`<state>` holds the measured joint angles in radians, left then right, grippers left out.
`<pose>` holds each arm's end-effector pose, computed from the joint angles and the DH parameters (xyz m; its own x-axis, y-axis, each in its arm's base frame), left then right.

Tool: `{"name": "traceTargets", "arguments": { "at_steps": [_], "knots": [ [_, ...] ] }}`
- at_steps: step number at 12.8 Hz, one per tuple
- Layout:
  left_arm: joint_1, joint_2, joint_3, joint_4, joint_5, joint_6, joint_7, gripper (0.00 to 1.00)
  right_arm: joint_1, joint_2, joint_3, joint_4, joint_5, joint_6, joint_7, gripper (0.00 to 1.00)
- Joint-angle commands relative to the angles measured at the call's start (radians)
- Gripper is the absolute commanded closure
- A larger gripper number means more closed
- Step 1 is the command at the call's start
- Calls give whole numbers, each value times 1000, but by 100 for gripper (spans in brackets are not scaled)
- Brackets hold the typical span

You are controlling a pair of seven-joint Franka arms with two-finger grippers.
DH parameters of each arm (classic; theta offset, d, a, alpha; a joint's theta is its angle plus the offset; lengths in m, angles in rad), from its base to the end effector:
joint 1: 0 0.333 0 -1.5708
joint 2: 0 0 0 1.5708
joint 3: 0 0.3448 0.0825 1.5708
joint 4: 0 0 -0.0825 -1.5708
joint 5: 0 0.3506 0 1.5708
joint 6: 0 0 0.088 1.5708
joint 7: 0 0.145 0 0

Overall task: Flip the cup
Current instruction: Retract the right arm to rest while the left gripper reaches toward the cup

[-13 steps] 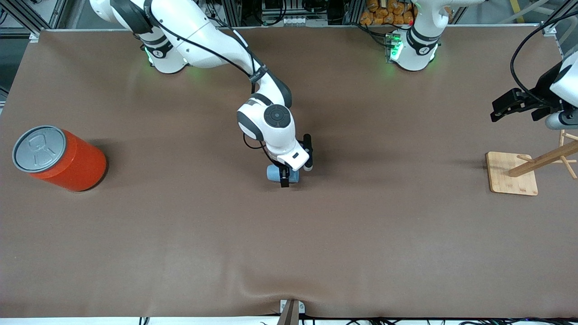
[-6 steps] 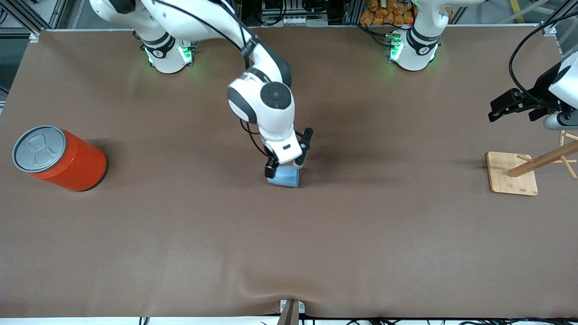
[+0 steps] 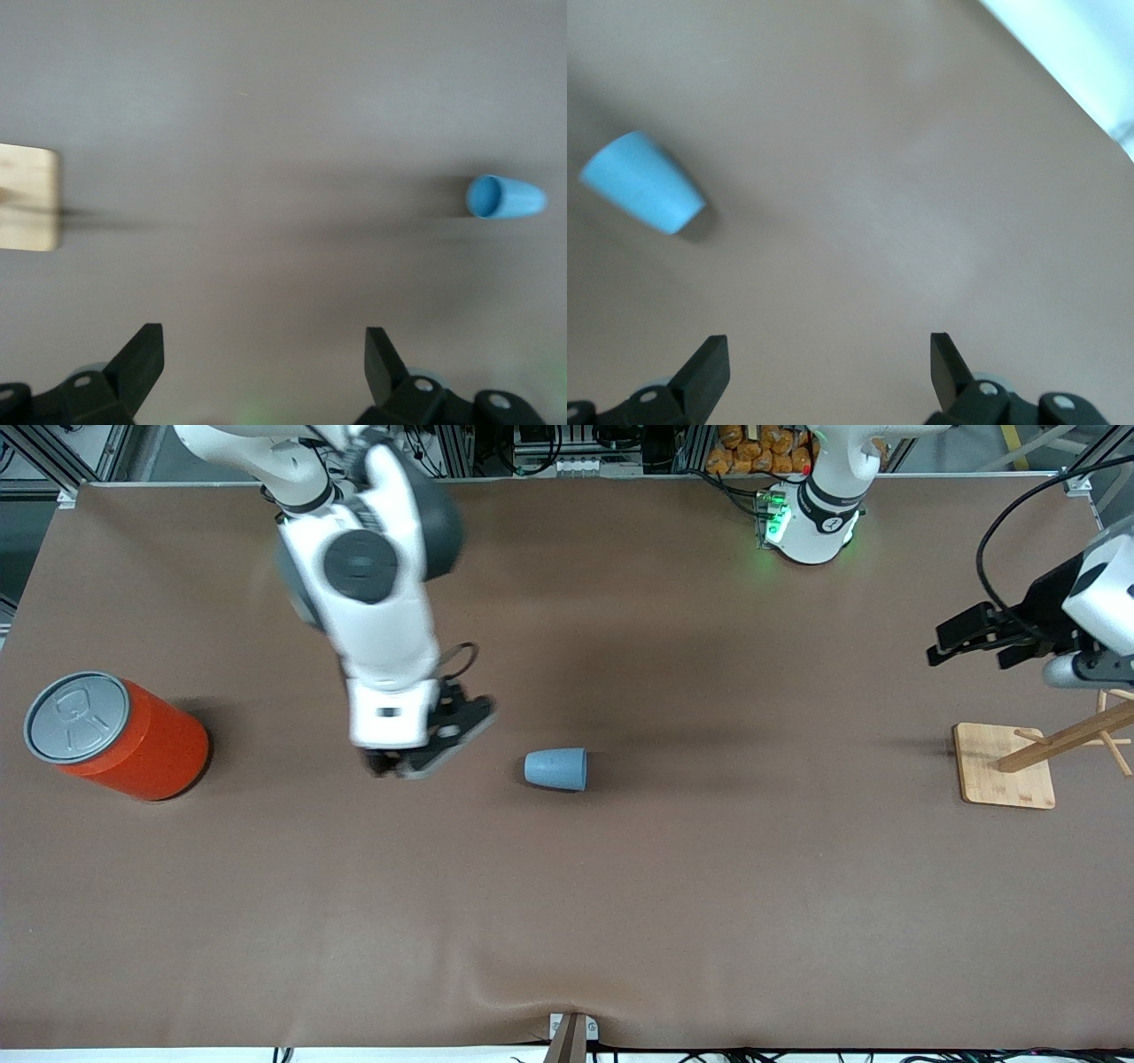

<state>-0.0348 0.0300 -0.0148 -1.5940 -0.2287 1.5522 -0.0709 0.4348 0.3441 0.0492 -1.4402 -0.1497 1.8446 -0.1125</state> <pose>0.5226 -0.0591 0.5918 0.9961 0.0154 -0.0871 0.0344 -0.9746 0.2212 0.5863 0.2835 0.4979 0.8060 0.5904 0.0435 0.5808 -0.8028 0.1351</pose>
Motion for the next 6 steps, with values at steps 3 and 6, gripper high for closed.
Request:
{"name": "traceTargets", "arguments": {
  "at_steps": [3, 6],
  "knots": [
    [6, 154, -2, 12, -300, 2, 34, 0, -217, -137, 5, -46, 71, -157, 83, 0],
    [-3, 232, -4, -17, -403, 74, 103, 0, -347, -212, -5, -58, 88, -260, 67, 0]
  ]
}}
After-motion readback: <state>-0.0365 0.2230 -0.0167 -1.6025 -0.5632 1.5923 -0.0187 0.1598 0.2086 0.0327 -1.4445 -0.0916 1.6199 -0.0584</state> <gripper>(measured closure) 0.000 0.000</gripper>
